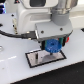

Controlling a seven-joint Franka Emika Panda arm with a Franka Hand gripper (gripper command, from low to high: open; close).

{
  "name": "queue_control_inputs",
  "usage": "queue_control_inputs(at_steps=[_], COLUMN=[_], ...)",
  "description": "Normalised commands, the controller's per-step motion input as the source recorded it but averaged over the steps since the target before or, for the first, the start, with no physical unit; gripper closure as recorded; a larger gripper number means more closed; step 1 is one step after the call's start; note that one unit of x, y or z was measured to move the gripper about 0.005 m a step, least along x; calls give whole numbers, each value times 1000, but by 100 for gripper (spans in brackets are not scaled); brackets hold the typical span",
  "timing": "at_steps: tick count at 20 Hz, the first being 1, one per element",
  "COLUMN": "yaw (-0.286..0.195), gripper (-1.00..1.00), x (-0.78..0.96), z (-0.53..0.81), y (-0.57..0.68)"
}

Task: Insert the blue gear onto the right peg, followed by the red gear

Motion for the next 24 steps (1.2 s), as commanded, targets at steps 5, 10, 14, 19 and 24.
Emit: queue_control_inputs(at_steps=[5, 10, 14, 19, 24], yaw=[0, 0, 0, 0, 0], gripper=[100, 100, 100, 100, 100], x=[271, 178, 219, 236, 242], z=[-166, 321, -158, -60, 13], y=[-9, -13, 3, -15, 7])
